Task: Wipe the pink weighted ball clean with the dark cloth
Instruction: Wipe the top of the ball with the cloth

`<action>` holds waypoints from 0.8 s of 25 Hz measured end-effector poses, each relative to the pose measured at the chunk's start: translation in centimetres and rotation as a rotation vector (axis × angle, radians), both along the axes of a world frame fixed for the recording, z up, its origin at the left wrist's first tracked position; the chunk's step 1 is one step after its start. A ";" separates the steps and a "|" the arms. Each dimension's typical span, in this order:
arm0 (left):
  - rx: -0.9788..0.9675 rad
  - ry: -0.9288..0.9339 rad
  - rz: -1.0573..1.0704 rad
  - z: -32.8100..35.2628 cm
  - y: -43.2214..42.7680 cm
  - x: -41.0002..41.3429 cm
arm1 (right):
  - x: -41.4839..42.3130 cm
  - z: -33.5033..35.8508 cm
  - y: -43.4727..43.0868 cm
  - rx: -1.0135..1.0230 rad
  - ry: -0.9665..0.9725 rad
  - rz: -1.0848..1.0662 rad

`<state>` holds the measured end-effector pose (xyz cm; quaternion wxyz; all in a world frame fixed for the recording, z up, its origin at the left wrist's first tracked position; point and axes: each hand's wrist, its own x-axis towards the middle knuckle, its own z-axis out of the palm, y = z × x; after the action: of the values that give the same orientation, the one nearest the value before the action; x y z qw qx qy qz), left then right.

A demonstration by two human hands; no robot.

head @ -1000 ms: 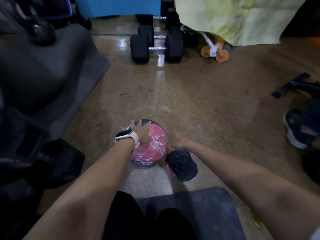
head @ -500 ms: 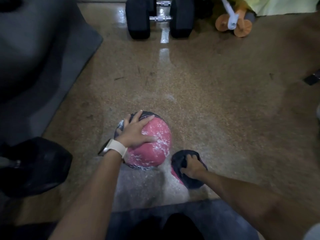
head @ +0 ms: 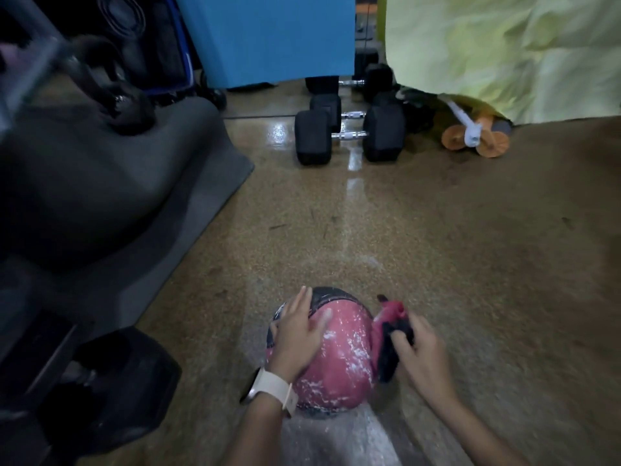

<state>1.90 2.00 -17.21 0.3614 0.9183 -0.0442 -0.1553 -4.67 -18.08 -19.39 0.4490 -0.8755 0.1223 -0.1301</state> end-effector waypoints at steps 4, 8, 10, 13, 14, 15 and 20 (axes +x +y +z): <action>0.004 -0.202 0.095 -1.7 -0.3 -1.9 | 0.1 -1.3 5.7 -0.179 -0.029 0.326; 0.023 -0.116 0.106 -1.6 -0.5 -2.5 | 6.3 -0.7 5.6 -0.077 0.208 0.268; 0.051 -0.114 0.100 -1.6 -0.3 -2.0 | 5.0 -0.2 7.3 -0.146 0.169 0.182; 0.066 -0.136 0.102 -2.2 -0.2 -1.5 | 0.8 -1.0 8.6 -0.316 0.009 0.267; 0.089 -0.164 0.092 -2.2 -0.3 -1.6 | 1.9 -0.7 7.9 -0.297 0.021 0.310; 0.112 -0.183 0.077 -2.4 -0.6 -1.9 | 4.3 -0.5 7.1 -0.250 0.089 0.310; 0.121 -0.231 0.087 -2.2 -0.7 -3.3 | 2.9 0.3 9.0 -0.267 0.139 0.178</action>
<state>-1.40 1.31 -19.41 0.3045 0.9512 -0.0363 -0.0351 -1.76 -9.05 -19.08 0.3292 -0.9415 0.0568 -0.0441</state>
